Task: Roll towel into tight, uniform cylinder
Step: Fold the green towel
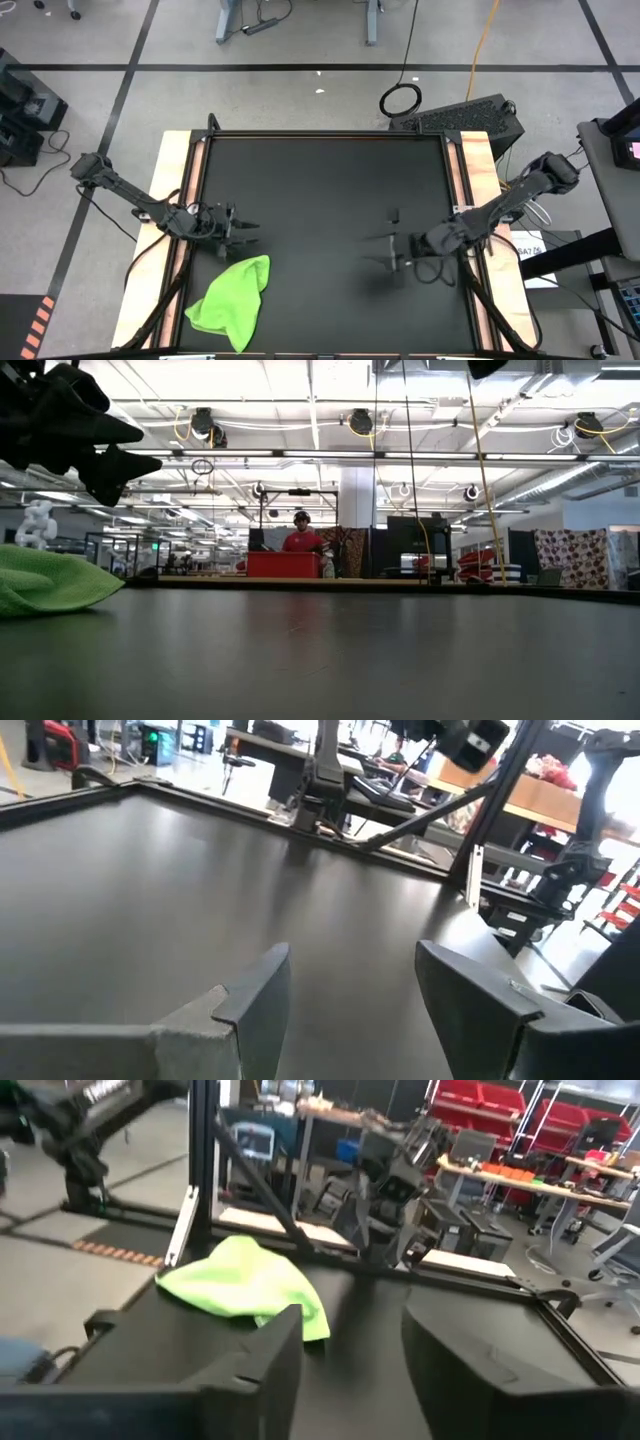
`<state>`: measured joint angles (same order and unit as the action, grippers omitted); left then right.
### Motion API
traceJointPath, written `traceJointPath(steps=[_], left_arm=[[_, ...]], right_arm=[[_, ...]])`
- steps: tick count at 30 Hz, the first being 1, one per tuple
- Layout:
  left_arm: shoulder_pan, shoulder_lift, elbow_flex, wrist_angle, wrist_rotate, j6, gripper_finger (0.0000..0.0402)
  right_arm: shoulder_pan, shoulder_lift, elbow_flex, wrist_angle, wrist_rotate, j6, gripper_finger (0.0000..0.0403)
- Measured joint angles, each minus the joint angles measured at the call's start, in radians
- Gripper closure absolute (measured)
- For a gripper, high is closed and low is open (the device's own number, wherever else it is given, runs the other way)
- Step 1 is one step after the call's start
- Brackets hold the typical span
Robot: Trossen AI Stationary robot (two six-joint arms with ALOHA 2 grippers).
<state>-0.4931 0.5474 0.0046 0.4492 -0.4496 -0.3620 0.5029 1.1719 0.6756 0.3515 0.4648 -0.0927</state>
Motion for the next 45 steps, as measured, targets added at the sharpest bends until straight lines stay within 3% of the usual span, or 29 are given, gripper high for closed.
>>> traceJointPath(steps=[6,10,15,20,25,32,37,45], left_arm=[[0.000,0.000,0.007,-0.017,0.033,-0.001,0.0182],[0.000,0.002,0.009,-0.021,0.036,-0.005,0.0182],[0.000,0.008,0.012,-0.063,0.142,-0.012,0.0182],[0.000,0.047,0.012,-0.130,0.248,-0.142,0.0182],[-0.017,0.124,0.015,-0.080,0.308,-0.233,0.0182],[-0.080,0.262,0.095,-0.183,0.318,-0.236,0.0182],[-0.115,0.364,0.185,-0.180,0.357,-0.234,0.0182],[-0.176,0.568,0.346,-0.227,0.424,-0.236,0.0182]], right_arm=[[-0.025,0.149,0.070,0.014,-0.033,0.004,0.0184],[-0.050,0.261,0.119,0.057,-0.115,0.009,0.0172],[-0.071,0.408,0.190,0.060,-0.159,-0.015,0.0170],[-0.086,0.559,0.272,0.094,-0.212,-0.059,0.0170],[-0.104,0.707,0.394,0.093,-0.235,-0.115,0.0170],[-0.134,0.885,0.562,0.082,-0.264,-0.185,0.0174],[-0.155,0.981,0.667,0.087,-0.384,-0.184,0.0192],[-0.172,1.083,0.784,0.087,-0.462,-0.182,0.0219]])
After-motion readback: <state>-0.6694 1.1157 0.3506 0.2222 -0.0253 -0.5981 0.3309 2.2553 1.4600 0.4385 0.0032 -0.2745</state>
